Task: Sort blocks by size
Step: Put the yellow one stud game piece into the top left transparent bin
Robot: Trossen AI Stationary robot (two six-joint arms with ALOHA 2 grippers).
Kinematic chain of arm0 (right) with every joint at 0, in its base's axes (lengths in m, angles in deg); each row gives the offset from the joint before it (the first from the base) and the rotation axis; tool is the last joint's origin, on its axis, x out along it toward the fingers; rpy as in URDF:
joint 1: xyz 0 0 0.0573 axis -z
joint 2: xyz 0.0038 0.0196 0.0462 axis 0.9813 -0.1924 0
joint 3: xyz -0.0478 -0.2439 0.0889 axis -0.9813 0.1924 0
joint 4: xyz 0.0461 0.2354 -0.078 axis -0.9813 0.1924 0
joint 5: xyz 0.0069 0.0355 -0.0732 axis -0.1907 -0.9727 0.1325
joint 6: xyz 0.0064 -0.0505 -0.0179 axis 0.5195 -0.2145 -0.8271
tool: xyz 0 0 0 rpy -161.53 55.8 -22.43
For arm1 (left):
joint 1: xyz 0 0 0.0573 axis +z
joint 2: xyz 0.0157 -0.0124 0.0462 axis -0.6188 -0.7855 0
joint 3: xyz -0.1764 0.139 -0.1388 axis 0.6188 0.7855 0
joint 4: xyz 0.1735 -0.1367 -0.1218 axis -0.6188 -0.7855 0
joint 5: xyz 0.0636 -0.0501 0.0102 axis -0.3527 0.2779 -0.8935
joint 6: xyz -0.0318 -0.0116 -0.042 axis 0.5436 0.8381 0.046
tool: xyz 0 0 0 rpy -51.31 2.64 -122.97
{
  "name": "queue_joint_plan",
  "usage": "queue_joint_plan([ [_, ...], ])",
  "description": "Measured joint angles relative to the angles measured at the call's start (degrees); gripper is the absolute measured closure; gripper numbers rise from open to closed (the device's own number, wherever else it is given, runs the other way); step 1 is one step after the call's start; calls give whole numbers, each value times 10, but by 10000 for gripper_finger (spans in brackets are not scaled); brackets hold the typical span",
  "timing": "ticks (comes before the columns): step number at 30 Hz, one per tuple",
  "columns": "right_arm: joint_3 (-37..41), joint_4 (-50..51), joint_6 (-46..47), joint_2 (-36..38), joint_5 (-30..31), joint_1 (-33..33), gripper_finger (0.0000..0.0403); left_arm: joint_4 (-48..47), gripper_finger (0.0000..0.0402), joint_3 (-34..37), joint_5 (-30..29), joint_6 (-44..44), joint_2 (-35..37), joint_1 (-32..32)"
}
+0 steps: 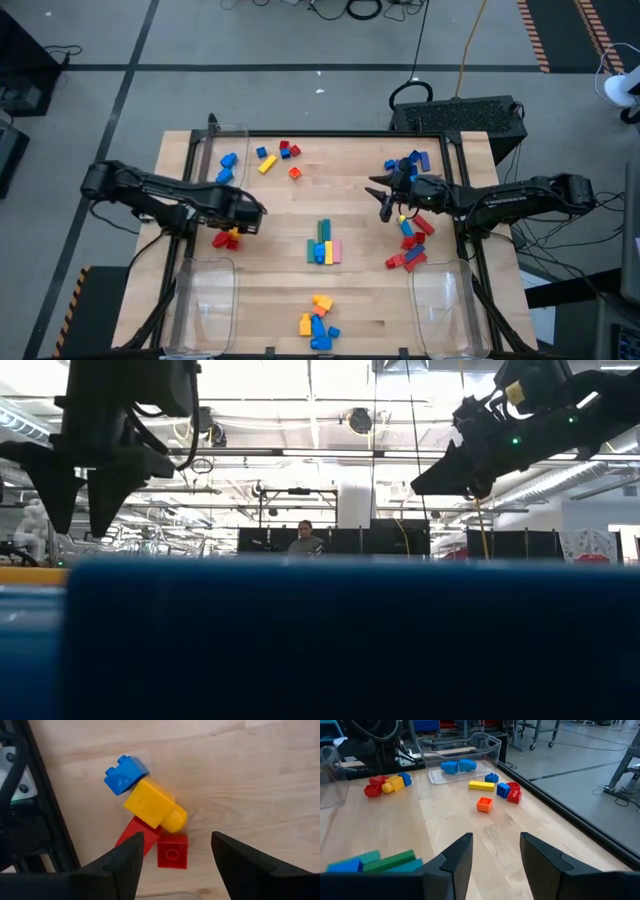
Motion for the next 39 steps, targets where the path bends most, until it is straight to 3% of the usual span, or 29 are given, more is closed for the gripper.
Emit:
queue_joint_plan([
  [8,0,18,0,0,0,-2,254,-6,168,3,-3,16,-37,0],
  [14,0,19,0,0,0,-15,254,38,168,49,30,26,-49,4],
  [22,0,12,0,0,0,-18,254,59,168,84,17,22,-49,14],
  [27,0,8,0,0,0,-18,254,85,168,85,12,-29,-49,39],
  [34,0,8,0,0,0,-18,254,201,168,83,27,-112,-49,49],
  [39,0,7,0,0,0,-18,254,184,168,60,51,-193,-49,49],
])
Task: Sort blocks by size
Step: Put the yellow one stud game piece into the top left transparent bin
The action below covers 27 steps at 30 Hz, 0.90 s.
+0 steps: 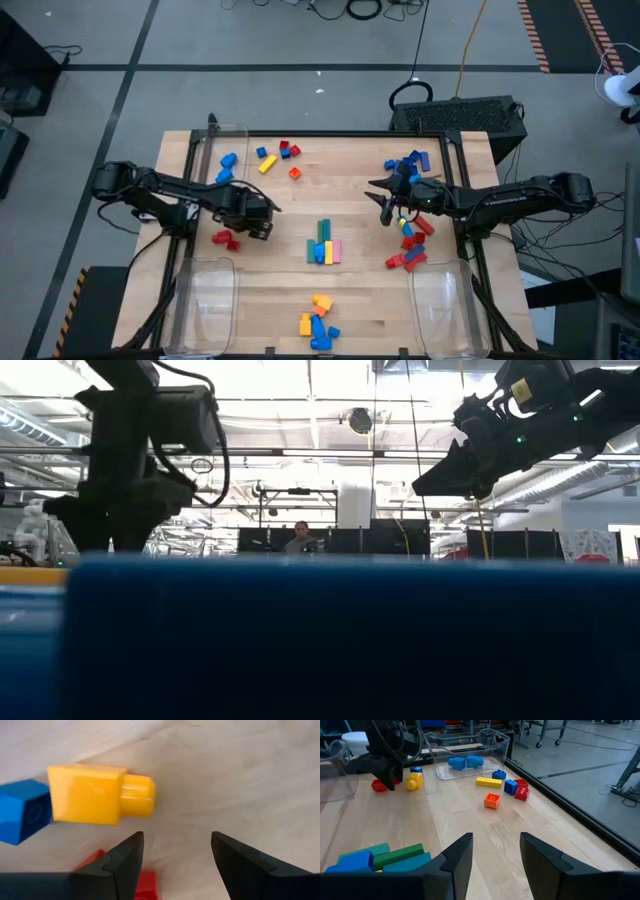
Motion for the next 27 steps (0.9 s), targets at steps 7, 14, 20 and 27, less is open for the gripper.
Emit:
queue_joint_plan([
  [7,0,0,0,0,0,0,254,-15,168,-20,-20,-70,0,0],
  [14,0,0,0,0,0,0,254,-34,168,-52,-70,-319,0,-6],
  [20,0,0,0,0,0,0,254,-69,168,-56,-120,-513,0,-17],
  [27,0,0,-1,0,0,0,254,-122,168,-56,-148,-598,0,-14],
])
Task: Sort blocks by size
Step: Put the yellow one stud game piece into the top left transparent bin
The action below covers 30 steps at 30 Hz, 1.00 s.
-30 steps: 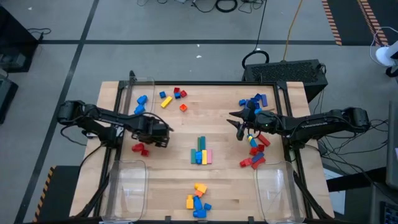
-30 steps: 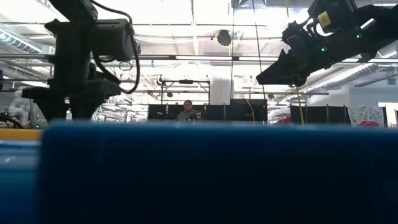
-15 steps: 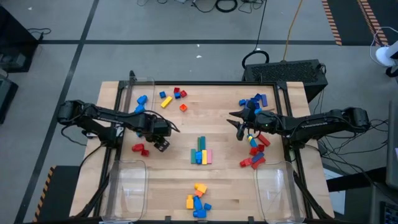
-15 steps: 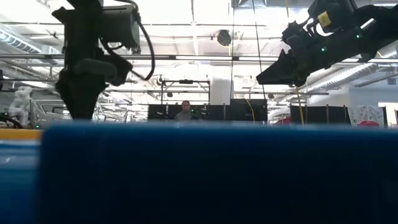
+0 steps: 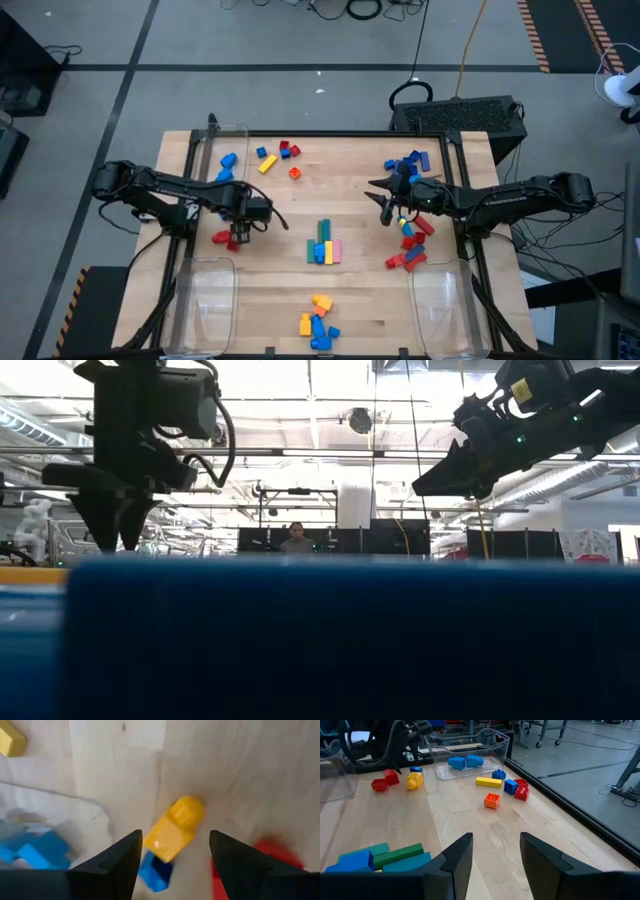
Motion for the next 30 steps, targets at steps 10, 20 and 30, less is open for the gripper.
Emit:
queue_joint_plan([
  [10,0,1,0,0,0,0,254,2,168,0,-17,-119,-73,0],
  [20,0,2,0,0,0,0,254,2,169,1,-28,-130,-153,0],
  [30,0,2,1,0,0,0,254,6,262,1,-26,-89,-159,5],
])
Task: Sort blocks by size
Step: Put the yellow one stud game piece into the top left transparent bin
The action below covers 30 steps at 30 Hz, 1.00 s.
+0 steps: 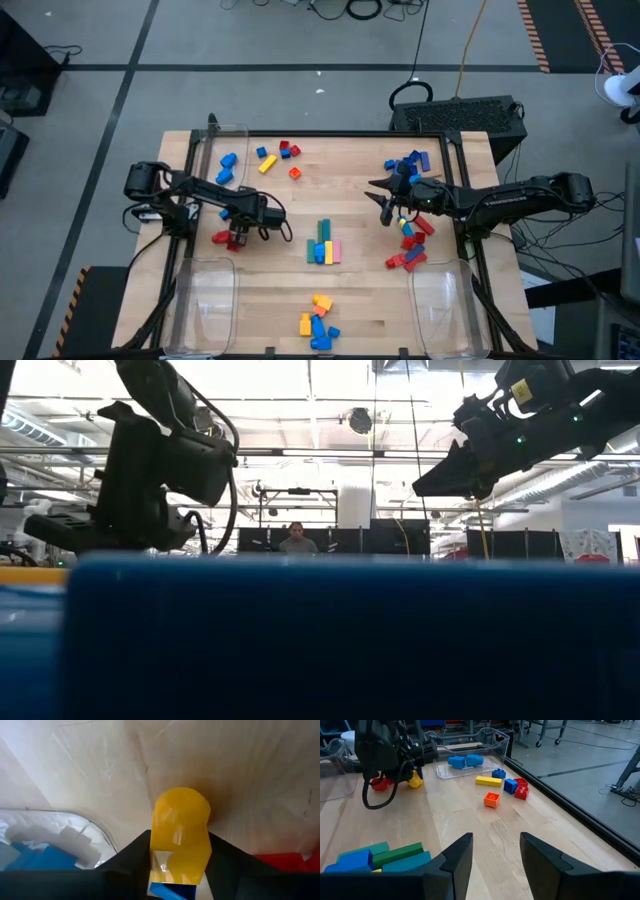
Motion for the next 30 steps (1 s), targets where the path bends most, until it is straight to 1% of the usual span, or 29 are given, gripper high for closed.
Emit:
queue_joint_plan([
  [6,0,-1,0,0,0,0,254,-11,262,-14,16,72,0,1],
  [10,0,-1,0,0,0,0,254,-47,262,-52,29,110,0,0],
  [15,0,-1,0,0,0,0,254,-100,262,-108,20,146,21,6],
  [20,0,1,0,0,0,0,254,-134,262,-138,2,193,74,32],
  [27,0,4,0,0,0,0,254,-196,262,-139,-50,248,167,86],
  [30,0,4,0,0,0,0,254,-200,262,-139,-69,263,203,118],
])
